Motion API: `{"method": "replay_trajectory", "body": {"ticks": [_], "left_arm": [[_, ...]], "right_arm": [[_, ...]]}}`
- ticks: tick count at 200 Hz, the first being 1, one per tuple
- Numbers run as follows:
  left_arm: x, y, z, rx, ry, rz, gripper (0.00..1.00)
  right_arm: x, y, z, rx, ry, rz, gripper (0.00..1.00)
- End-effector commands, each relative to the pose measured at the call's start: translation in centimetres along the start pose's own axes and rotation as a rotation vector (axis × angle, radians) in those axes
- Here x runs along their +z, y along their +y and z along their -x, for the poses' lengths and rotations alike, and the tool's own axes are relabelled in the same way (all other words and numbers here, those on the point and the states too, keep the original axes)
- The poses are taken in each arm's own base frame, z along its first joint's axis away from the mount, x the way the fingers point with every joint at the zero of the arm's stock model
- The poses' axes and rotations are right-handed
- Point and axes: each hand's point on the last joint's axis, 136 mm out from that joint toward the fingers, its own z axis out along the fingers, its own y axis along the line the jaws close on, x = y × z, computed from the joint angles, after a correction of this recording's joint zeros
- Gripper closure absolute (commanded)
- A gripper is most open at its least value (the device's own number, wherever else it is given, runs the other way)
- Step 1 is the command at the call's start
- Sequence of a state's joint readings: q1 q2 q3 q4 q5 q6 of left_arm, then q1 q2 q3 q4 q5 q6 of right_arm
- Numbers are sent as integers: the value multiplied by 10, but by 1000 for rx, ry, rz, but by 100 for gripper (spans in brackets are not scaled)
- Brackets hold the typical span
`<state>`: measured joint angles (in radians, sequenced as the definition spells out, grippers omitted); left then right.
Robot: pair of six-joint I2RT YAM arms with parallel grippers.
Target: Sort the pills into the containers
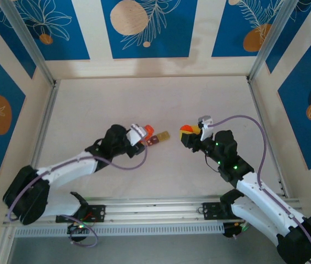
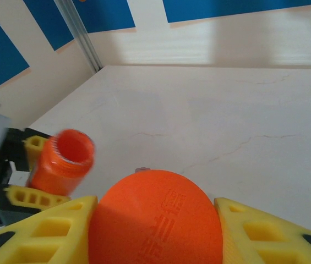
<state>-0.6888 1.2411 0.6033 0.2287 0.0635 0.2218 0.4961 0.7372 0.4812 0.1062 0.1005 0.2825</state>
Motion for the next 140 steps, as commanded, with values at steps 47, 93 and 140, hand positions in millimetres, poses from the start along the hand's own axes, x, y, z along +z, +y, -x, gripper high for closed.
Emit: {"method": "replay_trajectory", "body": {"ticks": [47,93,140], "left_arm": [[-56,12,102,-33,-573,51,100],[-67,15,112,-18,-584,67,100],[-57,21,81,23,-299,92,100]], "right_arm": [[0,-1,2,-9,-15,1,100],[0,1,2,-8,-13,8,100],[0,2,3,-6,-13,13,100]]}}
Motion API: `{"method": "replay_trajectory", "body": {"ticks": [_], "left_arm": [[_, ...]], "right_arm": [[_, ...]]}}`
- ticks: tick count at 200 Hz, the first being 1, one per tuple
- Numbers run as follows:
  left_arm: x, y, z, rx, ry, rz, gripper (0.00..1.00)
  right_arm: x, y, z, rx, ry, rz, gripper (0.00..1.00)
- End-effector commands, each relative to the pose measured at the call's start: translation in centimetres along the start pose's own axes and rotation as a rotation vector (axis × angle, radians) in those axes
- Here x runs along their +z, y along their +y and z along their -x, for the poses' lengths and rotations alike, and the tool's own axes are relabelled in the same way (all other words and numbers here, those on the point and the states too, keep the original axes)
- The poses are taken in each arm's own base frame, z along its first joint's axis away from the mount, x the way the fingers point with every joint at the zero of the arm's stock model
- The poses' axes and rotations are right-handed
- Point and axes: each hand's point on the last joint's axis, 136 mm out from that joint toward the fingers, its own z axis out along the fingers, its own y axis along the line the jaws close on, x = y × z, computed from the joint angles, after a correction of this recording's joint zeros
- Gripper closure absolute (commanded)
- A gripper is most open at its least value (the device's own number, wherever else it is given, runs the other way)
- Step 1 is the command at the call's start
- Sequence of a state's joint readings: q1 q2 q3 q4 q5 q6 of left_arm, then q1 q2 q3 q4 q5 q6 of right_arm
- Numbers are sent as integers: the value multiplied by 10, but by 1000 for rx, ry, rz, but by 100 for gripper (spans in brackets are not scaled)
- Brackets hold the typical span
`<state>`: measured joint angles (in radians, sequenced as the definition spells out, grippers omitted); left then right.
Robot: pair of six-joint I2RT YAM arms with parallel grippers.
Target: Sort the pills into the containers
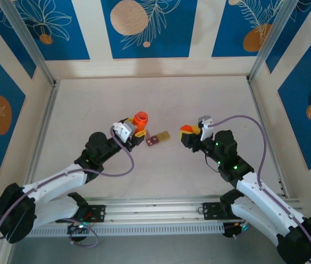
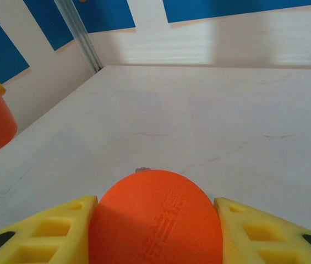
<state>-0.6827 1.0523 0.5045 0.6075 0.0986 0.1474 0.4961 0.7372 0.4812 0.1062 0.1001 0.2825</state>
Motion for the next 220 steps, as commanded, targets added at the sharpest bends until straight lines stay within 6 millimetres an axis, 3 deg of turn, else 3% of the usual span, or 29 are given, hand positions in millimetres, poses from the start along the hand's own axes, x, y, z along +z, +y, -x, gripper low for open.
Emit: {"method": "replay_trajectory", "body": {"ticks": [1,69,135,220], "left_arm": [[-2,8,-12,56,167,15,100],[-22,11,-96,256,728,-80,100],[-20,11,-144,397,973,-206,100],[-7,8,-171,525,1100,-287,100]], "right_arm": [[0,2,3,-6,-14,13,100],[0,2,2,-6,-13,16,100],[1,1,2,-7,-10,13,100],[1,1,2,-6,-11,12,100]]}}
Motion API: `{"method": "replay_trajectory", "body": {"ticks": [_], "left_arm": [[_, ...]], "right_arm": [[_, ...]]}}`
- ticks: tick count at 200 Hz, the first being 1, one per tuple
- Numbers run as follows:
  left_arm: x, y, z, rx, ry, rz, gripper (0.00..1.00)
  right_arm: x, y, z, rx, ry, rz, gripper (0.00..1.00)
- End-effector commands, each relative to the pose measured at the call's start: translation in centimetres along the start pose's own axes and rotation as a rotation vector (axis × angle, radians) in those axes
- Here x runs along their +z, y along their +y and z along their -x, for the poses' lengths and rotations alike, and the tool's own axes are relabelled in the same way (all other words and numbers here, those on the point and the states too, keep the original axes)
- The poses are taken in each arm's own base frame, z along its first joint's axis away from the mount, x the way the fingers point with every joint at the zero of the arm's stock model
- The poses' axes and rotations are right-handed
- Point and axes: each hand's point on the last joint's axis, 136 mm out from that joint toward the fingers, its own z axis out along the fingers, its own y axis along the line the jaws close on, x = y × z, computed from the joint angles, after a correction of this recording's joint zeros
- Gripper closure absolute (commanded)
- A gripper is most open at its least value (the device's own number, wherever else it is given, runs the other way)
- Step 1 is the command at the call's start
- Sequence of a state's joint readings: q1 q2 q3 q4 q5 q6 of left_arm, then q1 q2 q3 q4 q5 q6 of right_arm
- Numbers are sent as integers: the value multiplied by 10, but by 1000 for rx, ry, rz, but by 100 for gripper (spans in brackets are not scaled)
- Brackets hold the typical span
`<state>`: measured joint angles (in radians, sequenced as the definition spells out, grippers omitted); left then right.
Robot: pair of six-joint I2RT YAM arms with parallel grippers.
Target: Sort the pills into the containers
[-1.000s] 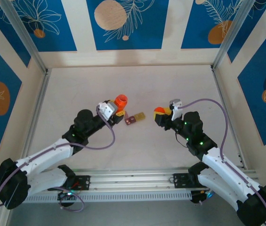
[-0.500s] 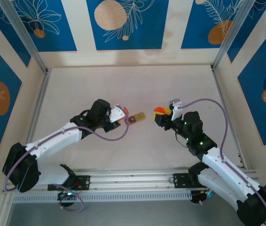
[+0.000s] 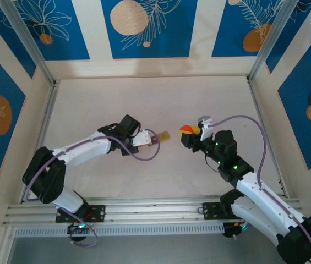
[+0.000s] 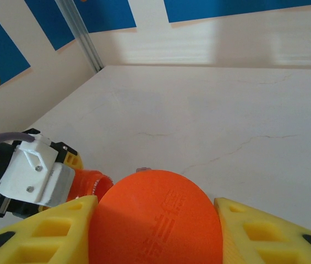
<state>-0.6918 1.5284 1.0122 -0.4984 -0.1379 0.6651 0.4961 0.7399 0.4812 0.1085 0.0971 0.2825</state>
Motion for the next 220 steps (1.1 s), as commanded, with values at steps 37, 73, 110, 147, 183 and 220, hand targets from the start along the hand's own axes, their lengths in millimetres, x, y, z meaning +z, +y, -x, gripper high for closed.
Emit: {"method": "replay_trajectory", "body": {"ticks": [37,73,110,147,183,220], "left_arm": [[7,4,6,118,78,7,100],[15,2,7,162,117,3,100],[21,1,6,200,161,1,100],[21,4,7,209,182,1,100],[21,7,8,228,204,11,100],[24,10,10,263,231,19,100]], "right_arm": [[1,1,2,-7,-12,11,100],[1,1,2,-6,-12,13,100],[1,2,2,-6,-10,15,100],[0,2,2,-6,-12,18,100],[0,3,2,-6,-11,19,100],[0,3,3,-3,-11,22,100]]}}
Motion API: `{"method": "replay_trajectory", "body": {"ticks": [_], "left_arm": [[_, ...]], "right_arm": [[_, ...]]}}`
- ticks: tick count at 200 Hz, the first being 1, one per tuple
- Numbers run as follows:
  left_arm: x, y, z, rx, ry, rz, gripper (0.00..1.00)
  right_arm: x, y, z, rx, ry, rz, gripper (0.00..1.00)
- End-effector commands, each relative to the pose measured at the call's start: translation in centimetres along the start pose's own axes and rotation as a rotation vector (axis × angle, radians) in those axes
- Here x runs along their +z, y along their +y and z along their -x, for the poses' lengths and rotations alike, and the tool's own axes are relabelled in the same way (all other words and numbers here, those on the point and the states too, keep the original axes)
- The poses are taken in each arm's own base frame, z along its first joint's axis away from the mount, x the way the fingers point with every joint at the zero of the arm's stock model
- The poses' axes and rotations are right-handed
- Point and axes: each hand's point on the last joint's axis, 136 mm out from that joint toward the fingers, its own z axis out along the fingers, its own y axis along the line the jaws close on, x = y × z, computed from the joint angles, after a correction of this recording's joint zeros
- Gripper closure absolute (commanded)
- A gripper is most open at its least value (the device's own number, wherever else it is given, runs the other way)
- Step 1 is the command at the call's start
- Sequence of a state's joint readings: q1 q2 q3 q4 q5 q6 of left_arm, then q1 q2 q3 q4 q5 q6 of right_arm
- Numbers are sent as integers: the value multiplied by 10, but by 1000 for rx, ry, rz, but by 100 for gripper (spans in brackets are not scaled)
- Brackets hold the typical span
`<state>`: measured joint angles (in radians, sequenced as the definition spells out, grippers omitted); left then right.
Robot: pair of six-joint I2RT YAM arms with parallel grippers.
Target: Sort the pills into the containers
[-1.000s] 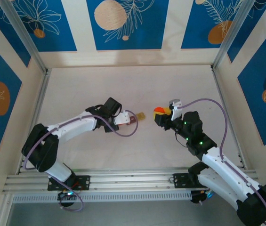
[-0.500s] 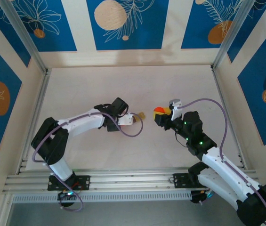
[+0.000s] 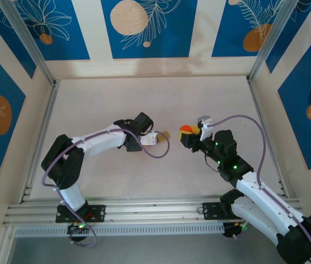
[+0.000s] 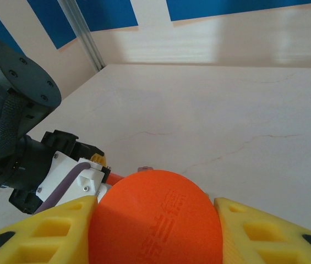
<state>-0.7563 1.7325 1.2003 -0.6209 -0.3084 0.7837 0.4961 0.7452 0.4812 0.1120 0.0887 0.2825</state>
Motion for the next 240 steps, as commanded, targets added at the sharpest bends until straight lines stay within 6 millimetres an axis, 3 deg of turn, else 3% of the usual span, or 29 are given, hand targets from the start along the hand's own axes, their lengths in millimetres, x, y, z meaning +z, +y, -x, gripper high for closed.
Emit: {"method": "replay_trajectory", "body": {"ticks": [1,171,240], "left_arm": [[0,1,1,61,41,1,100],[8,8,3,211,160,33,100],[7,7,10,152,103,32,100]], "right_arm": [[-1,2,4,-4,-16,15,100],[-2,4,4,-3,-15,25,100],[-2,5,4,-3,-15,29,100]]}}
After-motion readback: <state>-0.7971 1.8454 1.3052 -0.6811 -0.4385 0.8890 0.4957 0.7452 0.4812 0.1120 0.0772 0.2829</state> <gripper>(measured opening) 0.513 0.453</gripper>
